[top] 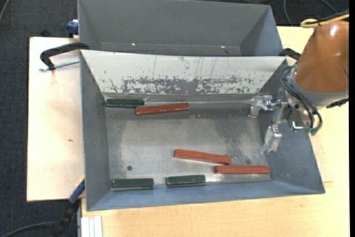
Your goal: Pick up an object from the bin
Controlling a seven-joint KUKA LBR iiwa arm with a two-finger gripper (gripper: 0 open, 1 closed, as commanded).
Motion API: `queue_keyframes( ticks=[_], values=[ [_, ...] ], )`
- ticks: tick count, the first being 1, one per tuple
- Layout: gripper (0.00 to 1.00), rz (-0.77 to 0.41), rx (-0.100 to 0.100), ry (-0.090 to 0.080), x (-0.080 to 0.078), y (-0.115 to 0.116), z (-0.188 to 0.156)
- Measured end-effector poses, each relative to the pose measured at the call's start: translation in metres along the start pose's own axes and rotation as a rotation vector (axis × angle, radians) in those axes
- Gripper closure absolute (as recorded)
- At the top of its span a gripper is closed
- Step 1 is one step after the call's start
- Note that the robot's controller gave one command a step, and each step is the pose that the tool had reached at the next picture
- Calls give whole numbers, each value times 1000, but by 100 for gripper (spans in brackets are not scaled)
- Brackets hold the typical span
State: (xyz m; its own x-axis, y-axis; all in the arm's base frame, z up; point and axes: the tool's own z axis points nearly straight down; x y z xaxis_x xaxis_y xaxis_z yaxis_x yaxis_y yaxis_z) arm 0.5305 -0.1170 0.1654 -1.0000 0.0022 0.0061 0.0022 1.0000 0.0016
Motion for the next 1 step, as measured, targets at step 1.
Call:
queue_keyframes(
  ticks=[1],
  values=[
    [0, 0, -2, 1, 14, 40, 99]
  ],
)
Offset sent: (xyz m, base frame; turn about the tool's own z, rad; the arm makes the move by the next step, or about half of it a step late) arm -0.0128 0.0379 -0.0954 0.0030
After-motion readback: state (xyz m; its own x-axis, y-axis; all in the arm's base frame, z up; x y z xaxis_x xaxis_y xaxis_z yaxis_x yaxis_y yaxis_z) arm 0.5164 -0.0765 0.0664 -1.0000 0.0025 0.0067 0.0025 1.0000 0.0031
